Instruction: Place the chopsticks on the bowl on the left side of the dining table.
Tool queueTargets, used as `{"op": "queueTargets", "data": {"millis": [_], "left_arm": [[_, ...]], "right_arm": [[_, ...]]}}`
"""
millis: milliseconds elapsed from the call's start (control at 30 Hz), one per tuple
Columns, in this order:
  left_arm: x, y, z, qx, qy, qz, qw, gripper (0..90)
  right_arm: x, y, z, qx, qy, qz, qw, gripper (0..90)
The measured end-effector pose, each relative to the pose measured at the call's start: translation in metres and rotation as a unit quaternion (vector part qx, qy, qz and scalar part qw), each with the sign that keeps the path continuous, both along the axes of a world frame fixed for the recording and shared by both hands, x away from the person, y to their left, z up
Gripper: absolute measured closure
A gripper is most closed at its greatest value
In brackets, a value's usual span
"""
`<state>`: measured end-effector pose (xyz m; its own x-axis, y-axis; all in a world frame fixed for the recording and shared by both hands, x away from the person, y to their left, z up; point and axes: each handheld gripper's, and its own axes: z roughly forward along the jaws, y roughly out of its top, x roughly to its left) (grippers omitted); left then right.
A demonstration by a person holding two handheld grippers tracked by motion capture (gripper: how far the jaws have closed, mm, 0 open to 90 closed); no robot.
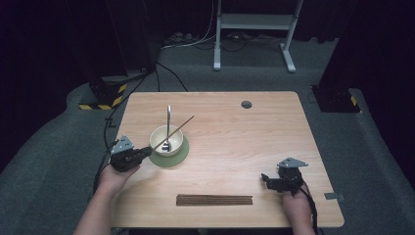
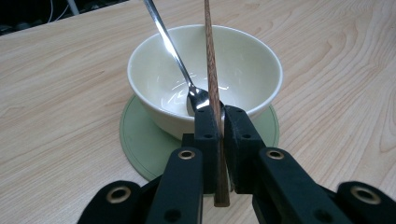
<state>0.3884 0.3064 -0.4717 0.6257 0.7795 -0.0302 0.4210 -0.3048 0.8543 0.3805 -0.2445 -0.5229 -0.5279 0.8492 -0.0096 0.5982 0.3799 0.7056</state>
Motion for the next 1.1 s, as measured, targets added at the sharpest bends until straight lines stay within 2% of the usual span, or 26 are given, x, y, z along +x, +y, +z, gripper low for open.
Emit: {"op": "queueTargets", "data": {"millis": [233,367,433,667,700,733,767,833,900,1033,1100], "left_arm": [[-0.001,0.001,0.000,0.000,0.002,0.004,1.0000,83.5],[-0.002,0.003,0.001,0.009,0.000,0.001,1.0000,83.4],[-0.002,0.004,0.001,0.003,0.000,0.002,1.0000,83.4],[-0.004,0.007,0.001,0.004,0.005,-0.004,1.0000,82.8],[-0.003,0.007,0.001,0.004,0.009,-0.003,0.9999,80.8],[-0.004,0.007,0.001,0.003,0.016,-0.001,0.9999,74.6],[-0.003,0.007,0.001,0.008,0.013,-0.006,0.9999,70.5],[-0.005,0.006,0.002,0.015,0.010,0.001,0.9998,63.1],[-0.008,0.005,0.004,0.009,0.003,0.010,0.9999,58.1],[-0.020,0.002,0.014,0.012,-0.031,0.028,0.9991,53.0],[-0.028,0.000,0.019,0.005,-0.042,0.034,0.9985,51.8]], "right_arm": [[0.000,0.000,0.000,0.000,0.000,0.000,1.0000,16.1],[0.000,0.000,0.000,0.000,0.000,0.000,1.0000,16.1],[0.000,0.000,0.000,0.000,0.000,0.000,1.0000,16.1],[0.000,0.000,0.000,0.000,0.000,0.000,1.0000,16.1],[0.000,0.000,0.000,0.000,0.000,0.000,1.0000,16.1],[0.000,0.000,0.000,0.000,0.000,0.000,1.0000,16.1],[0.000,0.000,0.000,0.000,0.000,0.000,1.0000,16.1],[0.000,0.000,0.000,0.000,0.000,0.000,1.0000,16.1],[0.000,0.000,0.000,0.000,0.000,0.000,1.0000,16.1],[0.000,0.000,0.000,0.000,0.000,0.000,1.0000,16.1],[0.000,0.000,0.000,0.000,0.000,0.000,1.0000,16.0]]}}
